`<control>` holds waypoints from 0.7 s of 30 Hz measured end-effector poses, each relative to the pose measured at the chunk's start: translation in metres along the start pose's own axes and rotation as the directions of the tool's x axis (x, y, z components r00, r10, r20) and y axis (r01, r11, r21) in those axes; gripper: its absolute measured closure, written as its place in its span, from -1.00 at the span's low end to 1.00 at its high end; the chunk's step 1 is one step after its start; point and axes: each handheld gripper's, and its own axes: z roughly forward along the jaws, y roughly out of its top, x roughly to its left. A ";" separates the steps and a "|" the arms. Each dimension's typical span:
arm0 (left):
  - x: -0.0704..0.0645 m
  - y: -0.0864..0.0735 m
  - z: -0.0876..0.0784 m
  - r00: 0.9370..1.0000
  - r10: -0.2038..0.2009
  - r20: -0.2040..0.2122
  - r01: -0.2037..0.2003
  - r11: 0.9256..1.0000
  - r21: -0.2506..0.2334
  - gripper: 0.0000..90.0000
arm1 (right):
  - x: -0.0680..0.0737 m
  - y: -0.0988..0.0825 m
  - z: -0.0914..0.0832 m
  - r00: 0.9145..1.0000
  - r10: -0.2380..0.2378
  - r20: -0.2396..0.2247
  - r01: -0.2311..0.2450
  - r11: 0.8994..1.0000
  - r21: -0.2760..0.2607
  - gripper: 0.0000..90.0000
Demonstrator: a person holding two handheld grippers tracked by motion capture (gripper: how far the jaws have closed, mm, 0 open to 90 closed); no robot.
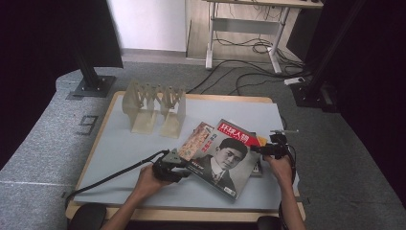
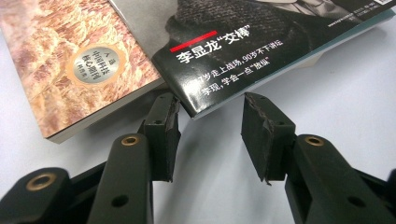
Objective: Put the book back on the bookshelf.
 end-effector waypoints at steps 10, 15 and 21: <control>-0.002 0.001 0.005 1.000 0.001 0.007 -0.001 1.000 0.014 0.22 | 0.018 0.016 -0.023 0.995 -0.093 0.026 0.094 0.994 -0.063 0.11; -0.005 0.003 0.006 1.000 0.019 -0.007 -0.019 1.000 0.019 0.22 | 0.020 0.019 -0.022 0.993 -0.101 0.057 0.104 0.993 -0.056 0.48; -0.006 0.005 -0.001 0.999 0.043 -0.023 -0.042 0.999 0.034 0.22 | 0.019 0.021 -0.025 0.992 -0.096 0.077 0.102 0.992 -0.068 0.78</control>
